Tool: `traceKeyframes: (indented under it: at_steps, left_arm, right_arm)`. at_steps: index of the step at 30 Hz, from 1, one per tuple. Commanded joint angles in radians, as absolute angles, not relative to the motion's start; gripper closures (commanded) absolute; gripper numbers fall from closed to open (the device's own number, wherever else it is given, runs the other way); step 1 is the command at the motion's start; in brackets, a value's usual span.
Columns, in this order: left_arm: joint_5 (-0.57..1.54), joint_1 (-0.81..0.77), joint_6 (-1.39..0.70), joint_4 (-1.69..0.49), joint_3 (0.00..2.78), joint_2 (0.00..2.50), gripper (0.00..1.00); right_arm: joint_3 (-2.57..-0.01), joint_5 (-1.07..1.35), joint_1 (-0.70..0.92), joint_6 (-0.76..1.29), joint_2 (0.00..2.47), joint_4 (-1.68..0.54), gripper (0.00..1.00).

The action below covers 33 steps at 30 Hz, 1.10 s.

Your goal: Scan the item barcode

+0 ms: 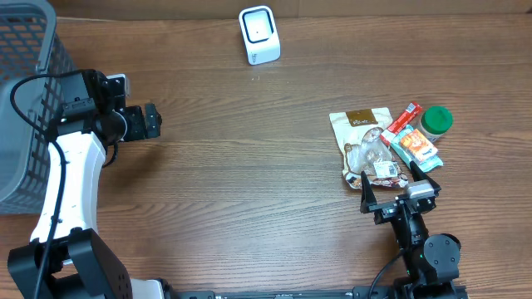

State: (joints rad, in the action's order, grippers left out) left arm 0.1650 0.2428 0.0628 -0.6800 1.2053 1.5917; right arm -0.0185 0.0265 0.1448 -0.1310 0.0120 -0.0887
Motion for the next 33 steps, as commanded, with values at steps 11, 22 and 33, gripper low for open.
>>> traceKeyframes:
  at_steps: [11,22,33]
  left_arm:
    - [0.170,0.194,0.075,-0.677,1.219,1.425,0.01]
    - [0.170,0.194,0.075,-0.677,1.219,1.105,0.00]
    - [0.169,0.186,0.075,-0.720,1.212,1.052,0.00]
  right_arm:
    - [-0.008,0.028,0.142,-0.132,0.003,-0.083,0.00]
    - [-0.008,0.028,0.142,-0.132,0.003,-0.083,0.00]
    - [-0.008,0.028,0.142,-0.132,0.003,-0.083,0.00]
